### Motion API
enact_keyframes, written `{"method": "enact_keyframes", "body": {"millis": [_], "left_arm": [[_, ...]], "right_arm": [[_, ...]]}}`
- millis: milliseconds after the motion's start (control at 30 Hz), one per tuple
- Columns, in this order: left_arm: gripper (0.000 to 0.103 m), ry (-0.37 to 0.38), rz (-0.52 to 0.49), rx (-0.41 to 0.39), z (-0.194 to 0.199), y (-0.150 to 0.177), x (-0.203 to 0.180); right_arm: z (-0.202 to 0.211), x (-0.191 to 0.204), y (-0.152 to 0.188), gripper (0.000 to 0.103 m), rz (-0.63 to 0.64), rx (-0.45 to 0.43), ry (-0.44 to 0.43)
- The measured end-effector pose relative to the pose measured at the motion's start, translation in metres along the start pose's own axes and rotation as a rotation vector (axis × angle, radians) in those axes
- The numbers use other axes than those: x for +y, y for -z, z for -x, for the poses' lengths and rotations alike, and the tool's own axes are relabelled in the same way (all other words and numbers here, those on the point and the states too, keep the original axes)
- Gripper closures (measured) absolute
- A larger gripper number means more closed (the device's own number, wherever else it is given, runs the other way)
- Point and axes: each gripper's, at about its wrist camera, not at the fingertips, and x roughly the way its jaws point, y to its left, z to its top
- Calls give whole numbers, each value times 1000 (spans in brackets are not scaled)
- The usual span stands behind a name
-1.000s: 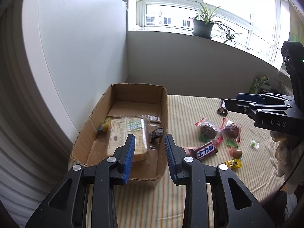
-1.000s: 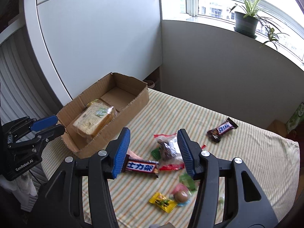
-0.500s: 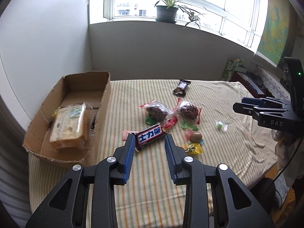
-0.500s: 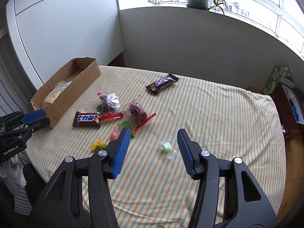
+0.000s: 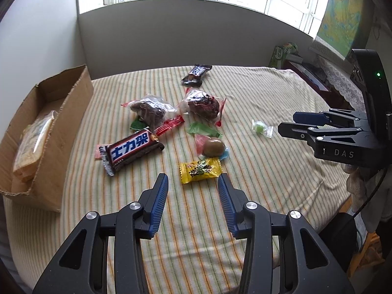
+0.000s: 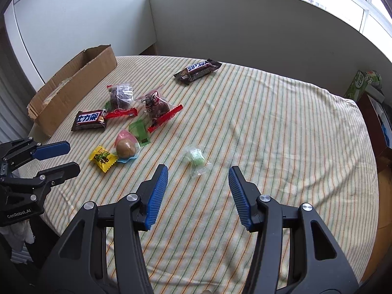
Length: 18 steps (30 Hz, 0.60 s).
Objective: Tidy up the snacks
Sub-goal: 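Grasp the yellow candy with the left tool while the right tool grasps the clear jelly packet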
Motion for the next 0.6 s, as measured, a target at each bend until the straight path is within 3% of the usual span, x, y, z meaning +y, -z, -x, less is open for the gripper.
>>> {"method": "enact_keyframes", "body": {"millis": [100, 600], "left_arm": [[51, 3, -11, 17, -9, -2, -4], [51, -20, 11, 66, -42, -4, -2]], "right_arm": [[-11, 0, 0, 49, 4, 11, -10], [-46, -3, -5, 49, 30, 55, -28]]}}
